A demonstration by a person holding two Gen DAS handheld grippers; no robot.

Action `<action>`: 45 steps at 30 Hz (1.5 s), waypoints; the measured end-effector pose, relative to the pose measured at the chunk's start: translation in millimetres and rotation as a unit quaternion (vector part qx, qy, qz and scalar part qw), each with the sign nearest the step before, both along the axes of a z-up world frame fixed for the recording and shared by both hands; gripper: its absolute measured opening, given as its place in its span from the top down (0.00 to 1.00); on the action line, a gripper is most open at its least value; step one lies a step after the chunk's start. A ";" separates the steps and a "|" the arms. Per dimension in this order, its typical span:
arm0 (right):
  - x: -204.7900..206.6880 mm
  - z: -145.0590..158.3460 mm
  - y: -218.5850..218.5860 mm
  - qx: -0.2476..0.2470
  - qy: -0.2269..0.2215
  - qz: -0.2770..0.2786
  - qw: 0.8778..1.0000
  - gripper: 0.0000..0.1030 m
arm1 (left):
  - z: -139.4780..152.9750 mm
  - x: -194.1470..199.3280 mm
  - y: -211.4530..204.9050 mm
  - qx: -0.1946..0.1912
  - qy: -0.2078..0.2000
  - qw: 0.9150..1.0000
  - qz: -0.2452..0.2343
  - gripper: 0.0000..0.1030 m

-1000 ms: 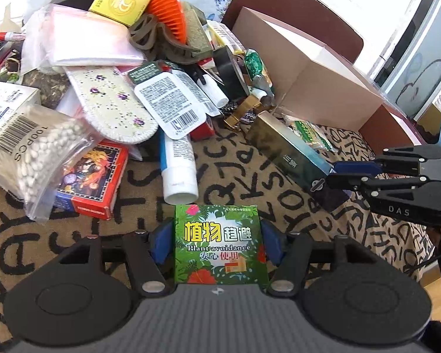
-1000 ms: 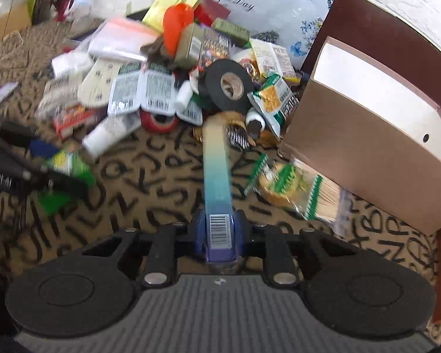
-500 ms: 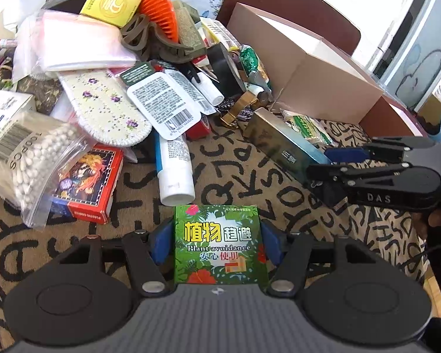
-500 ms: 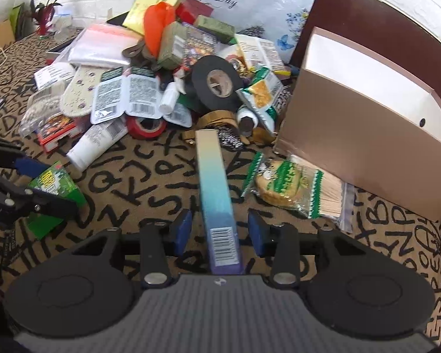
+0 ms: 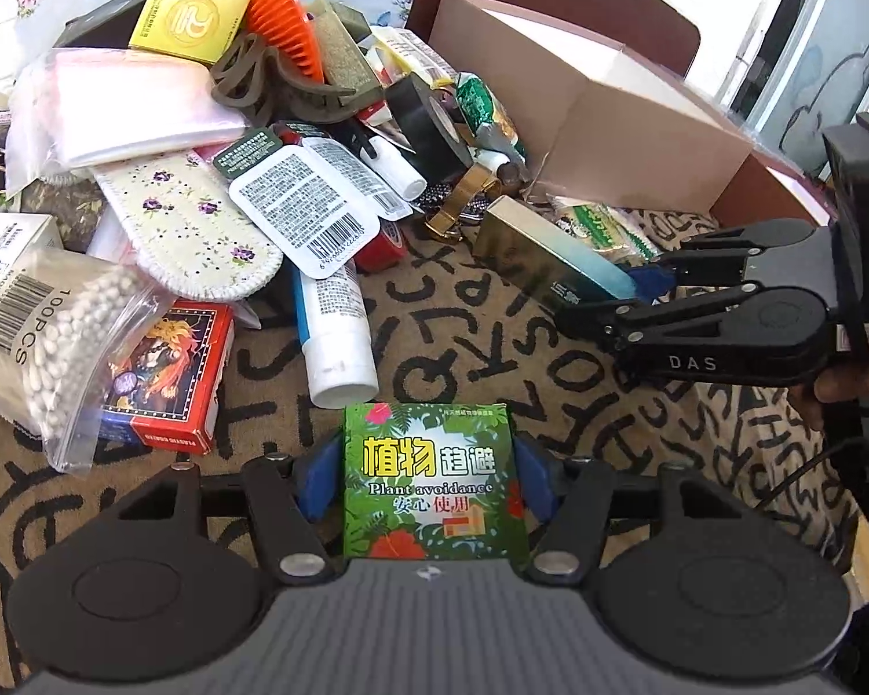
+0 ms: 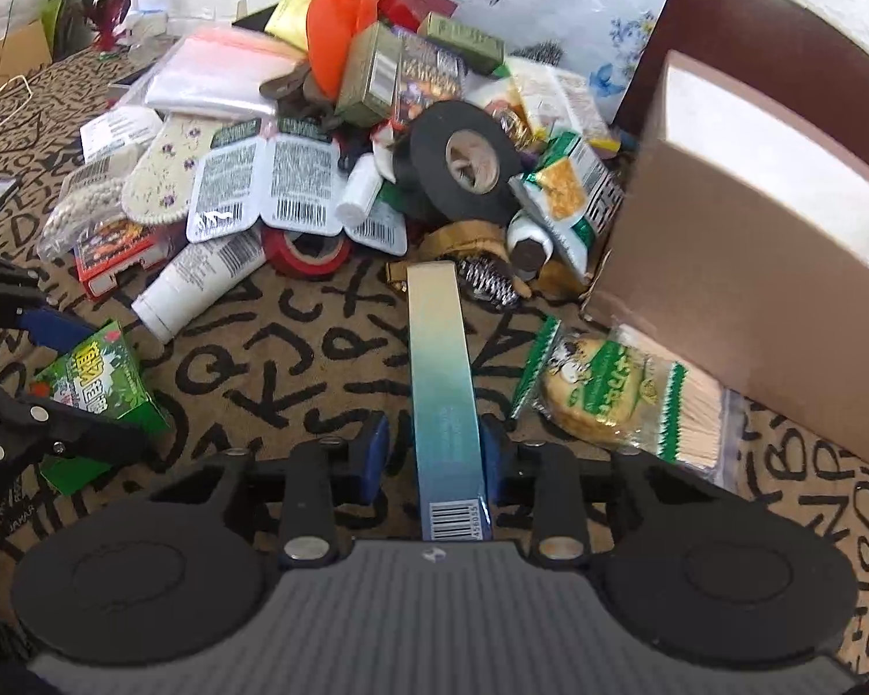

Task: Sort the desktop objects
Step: 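Carry the green packet and teal box over into the brown box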

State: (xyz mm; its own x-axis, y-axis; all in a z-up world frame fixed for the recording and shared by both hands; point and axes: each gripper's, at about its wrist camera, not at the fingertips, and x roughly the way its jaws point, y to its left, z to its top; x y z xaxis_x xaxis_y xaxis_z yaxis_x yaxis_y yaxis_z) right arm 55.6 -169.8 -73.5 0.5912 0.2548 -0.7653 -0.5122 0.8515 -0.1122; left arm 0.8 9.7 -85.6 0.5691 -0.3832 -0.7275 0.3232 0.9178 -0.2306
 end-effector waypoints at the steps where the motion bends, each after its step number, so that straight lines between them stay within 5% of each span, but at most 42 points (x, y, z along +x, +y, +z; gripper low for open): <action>1: 1.6 -1.5 0.5 -0.002 0.002 0.000 1.000 0.71 | 0.9 0.5 -0.6 0.002 -0.001 1.000 -0.003 0.38; 6: 2.8 -1.9 -2.8 0.007 0.011 0.006 1.000 0.80 | 10.2 -1.2 0.2 -0.004 -0.012 1.000 -0.007 0.38; 13: -8.1 20.2 -29.0 0.109 0.024 0.002 0.994 0.80 | 46.2 4.8 8.0 -0.036 -0.042 0.998 -0.011 0.38; 19: -10.9 65.1 -64.0 0.168 -0.029 -0.026 0.985 0.80 | 87.1 35.4 -7.9 -0.078 -0.080 0.994 -0.020 0.38; 25: 8.8 114.3 -104.7 0.164 -0.107 -0.090 0.977 0.80 | 130.3 89.9 -53.9 -0.126 -0.118 0.985 -0.028 0.38; 31: 60.9 142.5 -135.6 0.157 -0.137 -0.156 0.966 0.80 | 149.2 151.4 -111.2 -0.136 -0.117 0.984 -0.024 0.38; 39: 158.3 107.0 -166.1 0.156 -0.079 -0.253 0.952 0.80 | 121.7 225.7 -143.4 -0.093 -0.095 0.990 0.048 0.38; 45: 209.3 72.7 -159.9 0.143 -0.008 -0.267 0.953 0.80 | 114.3 260.4 -156.7 -0.054 -0.100 0.992 0.052 0.38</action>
State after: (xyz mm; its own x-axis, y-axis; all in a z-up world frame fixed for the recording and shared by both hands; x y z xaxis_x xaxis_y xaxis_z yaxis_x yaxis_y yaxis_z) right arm 264.9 -329.7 -0.8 0.7054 0.1105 -0.7001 0.0031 0.9873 0.1589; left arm 261.2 -147.0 28.7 0.7385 -0.3850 -0.5536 0.2782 0.9218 -0.2700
